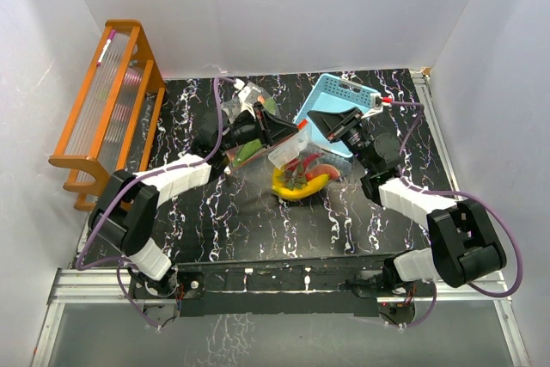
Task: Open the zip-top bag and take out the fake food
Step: Unzip the zipper food storage bag at the center of the board.
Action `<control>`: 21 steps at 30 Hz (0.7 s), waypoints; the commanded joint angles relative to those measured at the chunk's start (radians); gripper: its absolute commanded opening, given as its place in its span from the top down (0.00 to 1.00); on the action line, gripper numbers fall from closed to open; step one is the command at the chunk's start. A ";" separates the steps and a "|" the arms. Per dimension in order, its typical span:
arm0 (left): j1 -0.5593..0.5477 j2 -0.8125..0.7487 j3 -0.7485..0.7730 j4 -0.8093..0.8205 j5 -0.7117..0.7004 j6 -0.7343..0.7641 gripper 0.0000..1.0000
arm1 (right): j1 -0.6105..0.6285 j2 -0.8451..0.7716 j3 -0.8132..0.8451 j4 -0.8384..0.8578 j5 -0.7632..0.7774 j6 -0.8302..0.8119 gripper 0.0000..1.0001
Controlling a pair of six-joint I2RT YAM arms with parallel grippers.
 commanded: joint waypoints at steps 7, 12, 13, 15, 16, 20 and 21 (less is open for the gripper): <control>-0.002 -0.105 -0.104 -0.054 -0.009 0.069 1.00 | -0.097 -0.026 0.038 0.036 -0.080 -0.011 0.92; -0.001 -0.129 -0.134 -0.064 -0.030 0.080 1.00 | -0.073 0.047 0.103 0.000 -0.188 -0.053 0.48; -0.001 -0.129 -0.130 -0.065 -0.031 0.079 1.00 | -0.055 0.056 0.111 -0.010 -0.186 -0.068 0.34; -0.001 -0.127 -0.122 -0.057 -0.032 0.071 1.00 | -0.016 0.064 0.133 -0.068 -0.160 -0.115 0.22; -0.001 -0.126 -0.120 -0.053 -0.032 0.067 1.00 | 0.004 0.062 0.140 -0.101 -0.130 -0.148 0.21; -0.002 -0.113 -0.114 -0.027 -0.040 0.057 1.00 | 0.083 0.054 0.127 -0.144 -0.034 -0.209 0.21; -0.002 -0.107 -0.114 -0.019 -0.040 0.051 1.00 | 0.093 0.056 0.122 -0.146 -0.021 -0.212 0.22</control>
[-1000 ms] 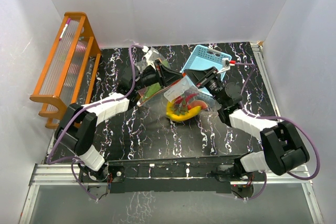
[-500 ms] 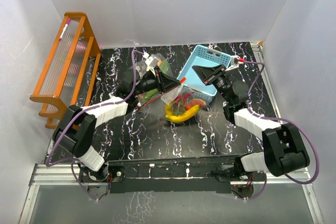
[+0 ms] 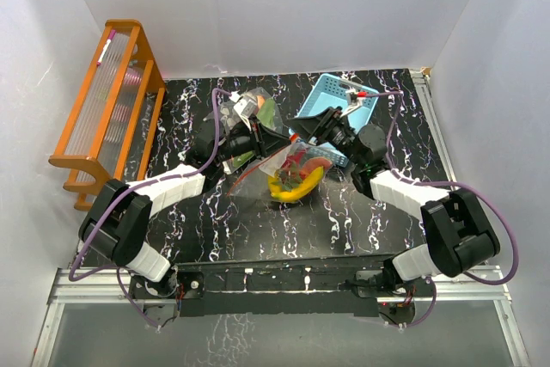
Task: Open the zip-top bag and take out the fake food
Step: Unzip the zipper food storage bag at the center of the board.
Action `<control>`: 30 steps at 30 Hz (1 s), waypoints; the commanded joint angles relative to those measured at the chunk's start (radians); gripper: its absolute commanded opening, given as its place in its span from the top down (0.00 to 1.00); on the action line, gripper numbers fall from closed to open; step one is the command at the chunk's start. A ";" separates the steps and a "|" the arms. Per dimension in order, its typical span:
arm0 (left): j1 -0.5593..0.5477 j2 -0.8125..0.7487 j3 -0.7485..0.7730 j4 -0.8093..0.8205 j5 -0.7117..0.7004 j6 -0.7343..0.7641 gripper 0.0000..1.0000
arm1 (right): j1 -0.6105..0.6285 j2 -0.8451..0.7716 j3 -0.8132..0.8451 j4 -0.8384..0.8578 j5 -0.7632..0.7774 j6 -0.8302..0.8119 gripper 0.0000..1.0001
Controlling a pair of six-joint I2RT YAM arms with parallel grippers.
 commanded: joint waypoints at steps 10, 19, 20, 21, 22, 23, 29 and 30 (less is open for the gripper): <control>-0.001 -0.052 0.022 0.073 -0.056 -0.007 1.00 | 0.072 0.045 -0.015 0.087 0.071 -0.004 0.41; -0.001 -0.055 0.021 0.082 -0.158 -0.010 1.00 | 0.075 0.040 -0.024 0.117 0.090 0.047 0.78; -0.001 -0.050 0.026 0.080 -0.158 -0.013 1.00 | 0.075 0.035 -0.022 0.102 0.101 0.041 0.85; -0.001 -0.044 0.030 0.078 -0.159 -0.018 1.00 | 0.075 0.029 -0.016 0.085 0.106 0.033 0.92; -0.001 -0.039 0.033 0.076 -0.158 -0.019 1.00 | 0.075 0.022 -0.010 0.065 0.110 0.022 0.92; -0.002 -0.037 0.035 0.073 -0.156 -0.020 1.00 | 0.075 0.015 -0.006 0.049 0.116 0.014 0.93; -0.001 -0.048 0.014 0.030 -0.158 -0.005 0.98 | 0.052 -0.020 0.019 -0.013 0.143 -0.020 0.92; -0.001 -0.053 0.006 0.023 -0.160 -0.002 0.98 | 0.042 -0.026 0.025 -0.022 0.140 -0.022 0.92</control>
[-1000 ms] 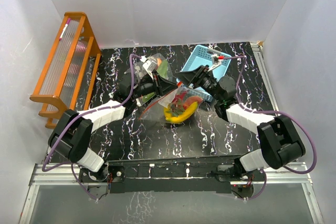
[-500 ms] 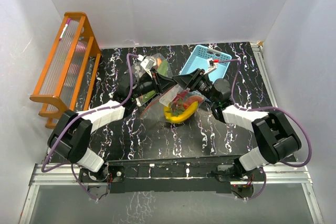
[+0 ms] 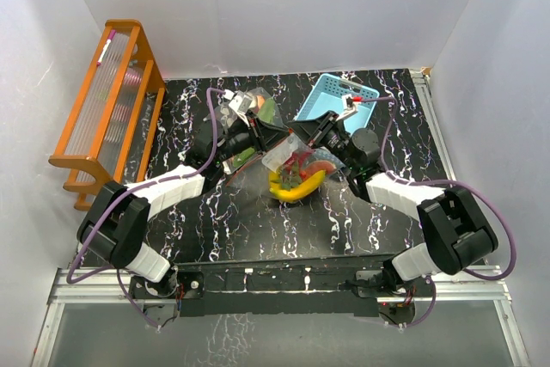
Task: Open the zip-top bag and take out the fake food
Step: Unzip the zipper food storage bag at the center of the board.
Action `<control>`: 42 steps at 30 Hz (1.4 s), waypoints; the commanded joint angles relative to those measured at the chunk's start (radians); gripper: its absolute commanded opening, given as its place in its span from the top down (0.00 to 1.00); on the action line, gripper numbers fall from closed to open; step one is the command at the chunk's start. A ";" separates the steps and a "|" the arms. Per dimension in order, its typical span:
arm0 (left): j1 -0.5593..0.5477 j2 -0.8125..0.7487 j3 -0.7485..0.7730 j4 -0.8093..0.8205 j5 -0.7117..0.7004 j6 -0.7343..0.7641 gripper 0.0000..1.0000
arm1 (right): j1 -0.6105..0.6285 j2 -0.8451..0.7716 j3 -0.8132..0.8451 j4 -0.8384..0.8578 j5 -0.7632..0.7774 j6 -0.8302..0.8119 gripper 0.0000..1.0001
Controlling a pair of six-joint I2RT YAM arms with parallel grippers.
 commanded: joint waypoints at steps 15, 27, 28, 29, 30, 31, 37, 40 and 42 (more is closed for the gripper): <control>0.003 -0.179 -0.157 -0.113 -0.081 0.088 0.97 | -0.289 -0.068 0.055 0.051 -0.133 0.093 0.92; 0.004 -0.401 -0.323 -0.256 -0.162 0.104 1.00 | -0.402 -0.029 0.112 0.092 -0.184 0.147 0.92; 0.004 -0.410 -0.327 -0.260 -0.163 0.103 1.00 | -0.403 -0.024 0.116 0.098 -0.194 0.153 0.92; 0.004 -0.417 -0.330 -0.262 -0.162 0.102 1.00 | -0.402 -0.016 0.121 0.105 -0.212 0.159 0.92; 0.004 -0.415 -0.330 -0.260 -0.160 0.103 1.00 | -0.399 -0.009 0.123 0.111 -0.222 0.167 0.92; 0.004 -0.412 -0.323 -0.257 -0.156 0.104 1.00 | -0.394 -0.001 0.122 0.125 -0.227 0.173 0.92; 0.003 -0.384 -0.275 -0.241 -0.152 0.089 1.00 | -0.327 -0.005 0.161 0.080 -0.225 0.137 0.92; 0.003 -0.419 -0.234 -0.298 -0.204 0.087 1.00 | -0.257 -0.002 0.233 0.007 -0.215 0.090 0.92; 0.005 -0.449 -0.197 -0.358 -0.223 0.098 1.00 | -0.206 0.020 0.280 -0.009 -0.211 0.084 0.92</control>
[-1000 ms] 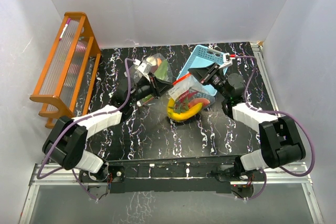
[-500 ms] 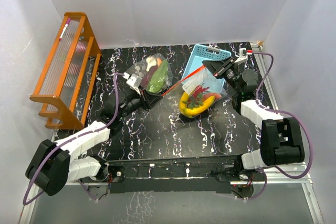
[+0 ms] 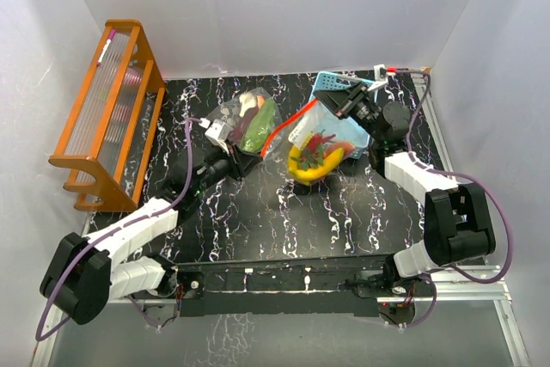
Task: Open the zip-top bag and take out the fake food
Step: Unzip the zipper food storage bag at the center of the board.
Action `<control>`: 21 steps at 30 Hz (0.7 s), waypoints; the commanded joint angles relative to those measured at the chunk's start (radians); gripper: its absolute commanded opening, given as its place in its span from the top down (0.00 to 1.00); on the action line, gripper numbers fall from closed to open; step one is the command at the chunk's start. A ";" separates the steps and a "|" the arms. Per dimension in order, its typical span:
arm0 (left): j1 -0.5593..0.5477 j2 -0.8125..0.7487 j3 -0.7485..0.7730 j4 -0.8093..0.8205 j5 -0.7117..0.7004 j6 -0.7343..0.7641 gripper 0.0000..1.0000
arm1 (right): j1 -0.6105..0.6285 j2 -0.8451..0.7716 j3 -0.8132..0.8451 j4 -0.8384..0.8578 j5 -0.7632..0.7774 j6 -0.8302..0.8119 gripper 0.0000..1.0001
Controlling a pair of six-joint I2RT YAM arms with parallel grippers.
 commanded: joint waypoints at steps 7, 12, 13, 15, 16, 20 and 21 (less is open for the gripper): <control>0.004 -0.242 0.215 -0.347 -0.166 0.089 1.00 | 0.266 0.139 0.322 -0.037 0.056 -0.112 0.92; 0.005 -0.283 0.245 -0.411 -0.159 0.114 1.00 | 0.273 0.234 0.385 -0.008 0.021 -0.105 0.92; 0.004 -0.276 0.240 -0.409 -0.139 0.109 1.00 | 0.265 0.229 0.365 -0.017 0.032 -0.115 0.92; 0.004 -0.254 0.208 -0.356 -0.106 0.075 1.00 | 0.244 0.210 0.309 -0.033 0.057 -0.126 0.92; 0.004 -0.239 0.180 -0.313 -0.076 0.048 1.00 | 0.233 0.199 0.280 -0.037 0.061 -0.133 0.87; 0.002 -0.133 0.086 -0.141 -0.006 -0.040 1.00 | 0.192 0.134 0.186 -0.130 0.071 -0.174 0.47; -0.005 -0.100 0.076 -0.126 0.007 -0.043 1.00 | 0.179 0.107 0.162 -0.161 0.080 -0.214 0.42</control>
